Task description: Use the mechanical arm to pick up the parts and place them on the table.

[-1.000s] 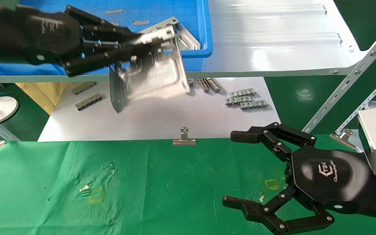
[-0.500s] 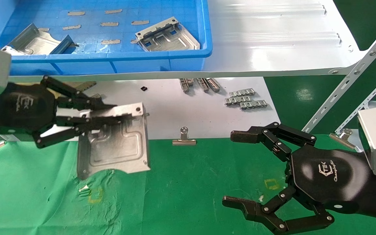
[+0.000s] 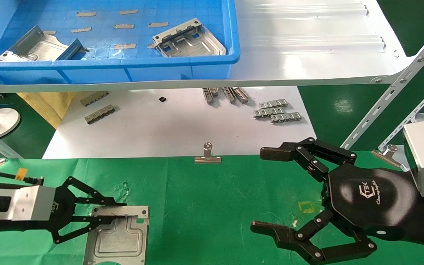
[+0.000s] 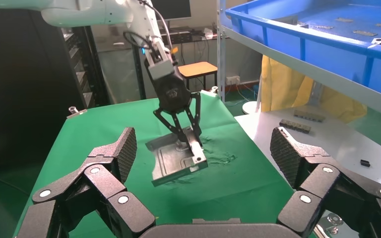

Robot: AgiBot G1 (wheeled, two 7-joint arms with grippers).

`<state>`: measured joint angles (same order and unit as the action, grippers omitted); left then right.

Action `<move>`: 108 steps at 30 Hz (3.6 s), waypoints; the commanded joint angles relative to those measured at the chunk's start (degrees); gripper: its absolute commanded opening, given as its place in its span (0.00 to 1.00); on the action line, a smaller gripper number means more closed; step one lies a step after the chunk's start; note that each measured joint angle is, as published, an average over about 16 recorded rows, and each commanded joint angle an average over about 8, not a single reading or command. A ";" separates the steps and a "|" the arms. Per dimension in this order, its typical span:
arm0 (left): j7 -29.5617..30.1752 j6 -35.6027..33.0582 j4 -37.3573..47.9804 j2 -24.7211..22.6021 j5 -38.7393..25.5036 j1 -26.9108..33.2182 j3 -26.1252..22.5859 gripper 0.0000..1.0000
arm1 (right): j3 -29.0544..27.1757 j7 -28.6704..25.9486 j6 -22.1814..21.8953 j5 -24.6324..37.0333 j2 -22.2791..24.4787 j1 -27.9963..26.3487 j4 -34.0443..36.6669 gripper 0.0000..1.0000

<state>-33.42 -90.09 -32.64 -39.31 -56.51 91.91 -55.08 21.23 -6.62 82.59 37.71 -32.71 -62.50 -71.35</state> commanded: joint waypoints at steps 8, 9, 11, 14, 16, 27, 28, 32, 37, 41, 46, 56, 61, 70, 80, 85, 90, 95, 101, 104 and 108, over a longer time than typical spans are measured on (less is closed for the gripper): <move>-9.59 0.80 10.06 -3.14 -3.31 1.03 -2.43 0.00 | 0.00 0.00 0.00 0.00 0.00 0.00 0.00 1.00; -10.13 0.80 11.07 -3.42 -3.44 1.25 -2.52 0.00 | 0.00 0.00 0.00 0.00 0.00 0.00 0.00 1.00; -11.12 0.84 12.81 -3.99 -3.68 1.64 -2.70 0.00 | 0.00 0.00 0.00 0.00 0.00 0.00 0.00 1.00; -12.47 1.05 15.13 -4.82 -3.82 2.06 -2.84 0.35 | 0.00 0.00 0.00 0.00 0.00 0.00 0.00 1.00; -13.33 1.52 16.55 -5.36 -3.92 2.36 -2.89 0.60 | 0.00 0.00 0.00 0.00 0.00 0.00 0.00 1.00; -16.04 0.09 21.08 -7.12 -4.37 3.73 -3.51 1.00 | 0.00 0.00 0.00 0.00 0.00 0.00 0.00 1.00; -15.60 -0.28 21.25 -7.07 -4.15 3.80 -3.54 1.00 | 0.00 0.00 0.00 0.00 0.00 0.00 0.00 1.00; -10.80 -1.21 21.60 -6.15 -1.21 3.54 -2.81 1.00 | 0.00 0.00 0.00 0.00 0.00 0.00 0.00 1.00; -0.98 -1.68 18.97 -3.11 5.51 0.39 -1.30 1.00 | 0.00 0.00 0.00 0.00 0.00 0.00 0.00 1.00; 4.54 -1.75 15.67 -0.59 9.69 -2.96 -0.90 1.00 | 0.00 0.00 -0.01 -0.01 0.01 0.00 0.01 1.00; 6.77 -1.68 13.95 0.86 12.10 -5.19 -0.78 1.00 | 0.00 0.01 -0.02 -0.02 0.01 0.01 0.02 1.00; 6.74 -1.48 13.06 0.30 11.31 -4.87 0.33 1.00 | 0.01 0.01 -0.02 -0.02 0.01 0.01 0.02 1.00; 9.47 -1.05 9.12 0.66 11.65 -6.81 3.11 1.00 | 0.01 0.01 -0.02 -0.02 0.01 0.01 0.02 1.00; 15.24 -0.15 0.80 1.26 12.15 -10.72 9.09 1.00 | 0.01 0.01 -0.02 -0.02 0.01 0.01 0.02 1.00; 21.65 0.86 -8.46 1.94 12.71 -15.07 15.73 1.00 | 0.01 0.01 -0.02 -0.02 0.01 0.01 0.02 1.00; 24.84 1.36 -13.06 2.27 12.98 -17.24 19.04 1.00 | 0.01 0.01 -0.02 -0.02 0.01 0.01 0.02 1.00; 28.06 1.87 -17.71 2.61 13.26 -19.42 22.37 1.00 | 0.01 0.01 -0.02 -0.02 0.01 0.01 0.02 1.00; 31.26 2.37 -22.31 2.94 13.54 -21.59 25.68 1.00 | 0.01 0.01 -0.02 -0.02 0.01 0.01 0.02 1.00; 35.10 2.97 -27.86 3.34 13.87 -24.19 29.66 1.00 | 0.01 0.01 -0.02 -0.02 0.01 0.01 0.02 1.00; 37.02 3.27 -30.63 3.55 14.03 -25.50 31.65 1.00 | 0.01 0.01 -0.02 -0.02 0.01 0.01 0.02 1.00; 39.59 3.68 -34.34 3.81 14.26 -27.24 34.32 1.00 | 0.01 0.01 -0.02 -0.03 0.01 0.01 0.02 1.00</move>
<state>6.15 -86.42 -66.94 -35.50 -42.26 64.69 -20.79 21.25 -6.61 82.57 37.68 -32.70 -62.49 -71.33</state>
